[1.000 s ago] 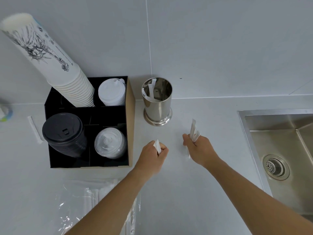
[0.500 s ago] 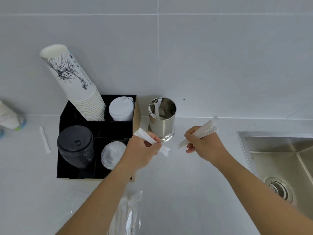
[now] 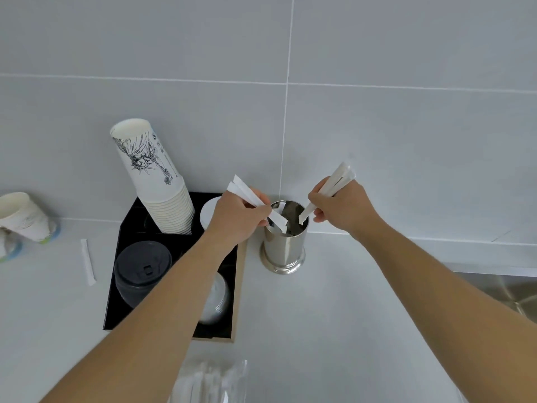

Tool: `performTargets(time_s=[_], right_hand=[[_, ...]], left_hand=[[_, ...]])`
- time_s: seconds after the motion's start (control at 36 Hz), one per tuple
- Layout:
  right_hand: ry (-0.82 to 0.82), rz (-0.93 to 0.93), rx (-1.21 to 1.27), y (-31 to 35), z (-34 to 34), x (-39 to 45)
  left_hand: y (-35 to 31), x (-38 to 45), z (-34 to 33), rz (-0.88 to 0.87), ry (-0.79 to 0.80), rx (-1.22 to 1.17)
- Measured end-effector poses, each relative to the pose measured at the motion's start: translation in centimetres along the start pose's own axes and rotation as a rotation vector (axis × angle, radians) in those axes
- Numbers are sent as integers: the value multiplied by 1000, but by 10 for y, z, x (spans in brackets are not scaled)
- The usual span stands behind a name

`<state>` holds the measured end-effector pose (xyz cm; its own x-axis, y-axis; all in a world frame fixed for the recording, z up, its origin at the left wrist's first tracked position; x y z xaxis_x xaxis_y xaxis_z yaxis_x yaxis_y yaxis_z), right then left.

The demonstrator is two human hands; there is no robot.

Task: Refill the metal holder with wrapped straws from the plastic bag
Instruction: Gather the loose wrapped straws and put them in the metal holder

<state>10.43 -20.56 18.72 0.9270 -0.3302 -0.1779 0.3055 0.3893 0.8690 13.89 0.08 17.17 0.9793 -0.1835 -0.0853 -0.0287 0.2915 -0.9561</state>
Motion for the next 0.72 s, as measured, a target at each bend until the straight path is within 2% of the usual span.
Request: performTargets(time_s=[0.22,0.72], right_hand=[[4,-62,-39,-5,-14,19],[18,-33,-112,-2,-11,8]], left_hand=[[12,26,-13,71,11,-2],[18,25,-7,132,1,29]])
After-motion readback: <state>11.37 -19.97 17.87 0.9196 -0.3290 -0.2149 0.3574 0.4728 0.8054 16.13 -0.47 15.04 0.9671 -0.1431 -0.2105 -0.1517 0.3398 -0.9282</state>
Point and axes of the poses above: each hand's wrist, its own x-axis towards the middle knuckle, its own z-axis out of the back of the hand, y = z × x, the point moved 1 cm from there along x, towards the middle knuckle, and after that the axes turned 2 degrees about -z, right-handed, at the moved point
